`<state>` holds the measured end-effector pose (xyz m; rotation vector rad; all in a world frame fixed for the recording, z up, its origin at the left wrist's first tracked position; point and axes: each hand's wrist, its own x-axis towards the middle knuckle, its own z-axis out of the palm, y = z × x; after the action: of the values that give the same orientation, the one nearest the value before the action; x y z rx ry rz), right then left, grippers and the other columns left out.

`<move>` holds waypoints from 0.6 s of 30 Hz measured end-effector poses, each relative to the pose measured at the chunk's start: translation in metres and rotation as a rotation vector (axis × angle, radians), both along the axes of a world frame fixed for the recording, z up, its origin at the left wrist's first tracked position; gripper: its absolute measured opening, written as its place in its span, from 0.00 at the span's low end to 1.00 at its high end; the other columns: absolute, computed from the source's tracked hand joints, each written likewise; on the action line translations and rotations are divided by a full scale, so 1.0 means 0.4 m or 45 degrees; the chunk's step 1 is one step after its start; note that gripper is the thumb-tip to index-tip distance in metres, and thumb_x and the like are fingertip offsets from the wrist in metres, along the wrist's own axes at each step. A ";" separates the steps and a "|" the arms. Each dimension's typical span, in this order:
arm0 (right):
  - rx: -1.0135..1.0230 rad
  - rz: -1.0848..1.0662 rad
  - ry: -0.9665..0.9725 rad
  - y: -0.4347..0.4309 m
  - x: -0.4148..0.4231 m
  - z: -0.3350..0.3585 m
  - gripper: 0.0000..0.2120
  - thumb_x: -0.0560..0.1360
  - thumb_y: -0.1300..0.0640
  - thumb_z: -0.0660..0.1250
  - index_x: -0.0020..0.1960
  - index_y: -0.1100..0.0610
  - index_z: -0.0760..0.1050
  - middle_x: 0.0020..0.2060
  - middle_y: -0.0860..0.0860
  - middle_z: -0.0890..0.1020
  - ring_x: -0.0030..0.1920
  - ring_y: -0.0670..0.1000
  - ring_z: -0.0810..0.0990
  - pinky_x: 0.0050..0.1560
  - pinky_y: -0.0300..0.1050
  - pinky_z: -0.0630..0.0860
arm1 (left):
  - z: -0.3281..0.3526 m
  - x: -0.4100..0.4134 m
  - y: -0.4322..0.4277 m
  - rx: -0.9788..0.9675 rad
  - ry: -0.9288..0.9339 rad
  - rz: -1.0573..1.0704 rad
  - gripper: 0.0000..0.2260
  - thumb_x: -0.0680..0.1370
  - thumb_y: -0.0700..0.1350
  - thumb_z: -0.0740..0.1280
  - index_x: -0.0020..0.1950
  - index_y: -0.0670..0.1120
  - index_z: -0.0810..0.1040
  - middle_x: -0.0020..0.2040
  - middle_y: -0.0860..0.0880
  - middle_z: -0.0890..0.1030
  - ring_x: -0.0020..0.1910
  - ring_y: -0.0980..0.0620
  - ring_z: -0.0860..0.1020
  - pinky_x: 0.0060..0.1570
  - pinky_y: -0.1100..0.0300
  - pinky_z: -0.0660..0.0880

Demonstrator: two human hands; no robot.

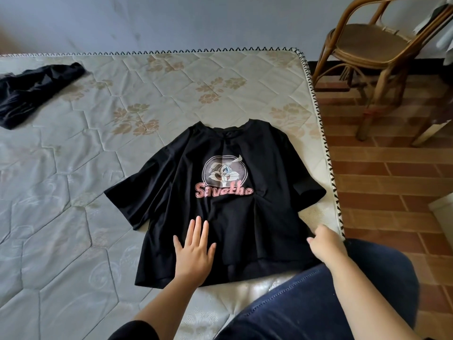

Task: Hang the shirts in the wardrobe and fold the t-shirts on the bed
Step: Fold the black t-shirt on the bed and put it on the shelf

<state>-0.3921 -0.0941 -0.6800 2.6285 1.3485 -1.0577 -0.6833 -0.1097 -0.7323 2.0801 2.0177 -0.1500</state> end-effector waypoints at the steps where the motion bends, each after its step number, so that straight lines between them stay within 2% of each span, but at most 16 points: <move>1: -0.023 0.019 -0.088 -0.003 0.003 0.004 0.10 0.79 0.61 0.59 0.60 0.62 0.69 0.57 0.57 0.76 0.57 0.58 0.75 0.47 0.45 0.69 | 0.001 -0.006 -0.003 -0.006 0.009 -0.007 0.31 0.82 0.57 0.38 0.66 0.43 0.74 0.67 0.43 0.74 0.68 0.48 0.64 0.47 0.32 0.73; 4: -0.111 0.078 -0.234 -0.008 -0.007 0.009 0.12 0.77 0.66 0.57 0.60 0.61 0.68 0.58 0.56 0.76 0.59 0.57 0.75 0.50 0.47 0.73 | -0.002 -0.020 -0.010 0.018 0.052 -0.012 0.29 0.81 0.57 0.39 0.67 0.45 0.71 0.67 0.44 0.74 0.68 0.49 0.64 0.46 0.33 0.73; 7: -0.128 0.167 -0.285 -0.017 -0.019 0.011 0.12 0.77 0.64 0.57 0.60 0.59 0.67 0.54 0.54 0.77 0.55 0.55 0.76 0.47 0.46 0.73 | -0.004 -0.011 -0.008 0.018 0.088 -0.011 0.30 0.82 0.57 0.41 0.62 0.43 0.77 0.63 0.42 0.77 0.65 0.45 0.71 0.45 0.33 0.74; 10: -0.012 0.165 -0.251 -0.020 -0.016 0.011 0.11 0.77 0.59 0.60 0.59 0.59 0.66 0.47 0.52 0.76 0.49 0.53 0.75 0.44 0.45 0.72 | 0.025 0.031 0.025 -0.012 0.033 -0.026 0.22 0.76 0.52 0.54 0.49 0.40 0.82 0.54 0.38 0.81 0.56 0.38 0.79 0.45 0.34 0.75; 12: 0.137 0.088 -0.136 -0.012 -0.011 0.007 0.13 0.76 0.57 0.62 0.59 0.60 0.66 0.49 0.53 0.76 0.50 0.54 0.75 0.44 0.45 0.70 | 0.043 0.068 0.061 0.073 0.010 -0.064 0.12 0.73 0.47 0.65 0.45 0.39 0.81 0.52 0.37 0.81 0.56 0.35 0.79 0.46 0.35 0.76; 13: 0.212 0.021 -0.053 -0.006 -0.007 0.005 0.15 0.76 0.57 0.62 0.60 0.60 0.67 0.52 0.54 0.76 0.52 0.55 0.75 0.45 0.45 0.71 | 0.049 0.087 0.081 0.102 -0.028 -0.081 0.10 0.72 0.45 0.70 0.47 0.38 0.80 0.54 0.36 0.80 0.59 0.35 0.76 0.50 0.35 0.74; 14: 0.281 -0.048 0.033 0.001 -0.002 0.000 0.15 0.76 0.57 0.63 0.61 0.60 0.68 0.54 0.54 0.76 0.54 0.55 0.75 0.47 0.46 0.72 | 0.058 0.111 0.099 0.071 -0.090 -0.088 0.14 0.73 0.44 0.71 0.54 0.38 0.79 0.61 0.35 0.76 0.65 0.35 0.71 0.57 0.36 0.70; 16: 0.392 -0.156 0.182 0.019 0.006 -0.006 0.16 0.76 0.58 0.63 0.62 0.60 0.70 0.52 0.53 0.78 0.51 0.54 0.76 0.50 0.47 0.73 | 0.067 0.161 0.136 0.043 -0.132 -0.132 0.20 0.80 0.48 0.59 0.70 0.40 0.66 0.75 0.39 0.58 0.76 0.41 0.53 0.70 0.42 0.54; 18: 0.481 -0.251 0.330 0.045 0.016 -0.002 0.15 0.78 0.57 0.62 0.63 0.59 0.71 0.46 0.49 0.77 0.48 0.51 0.76 0.49 0.45 0.71 | 0.070 0.205 0.176 0.050 -0.140 -0.187 0.23 0.83 0.49 0.51 0.76 0.43 0.54 0.78 0.46 0.46 0.77 0.48 0.42 0.73 0.47 0.45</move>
<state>-0.3858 -0.0761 -0.6806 3.0355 1.4911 -1.3255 -0.6013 -0.0393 -0.7042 2.2090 1.8191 -0.0210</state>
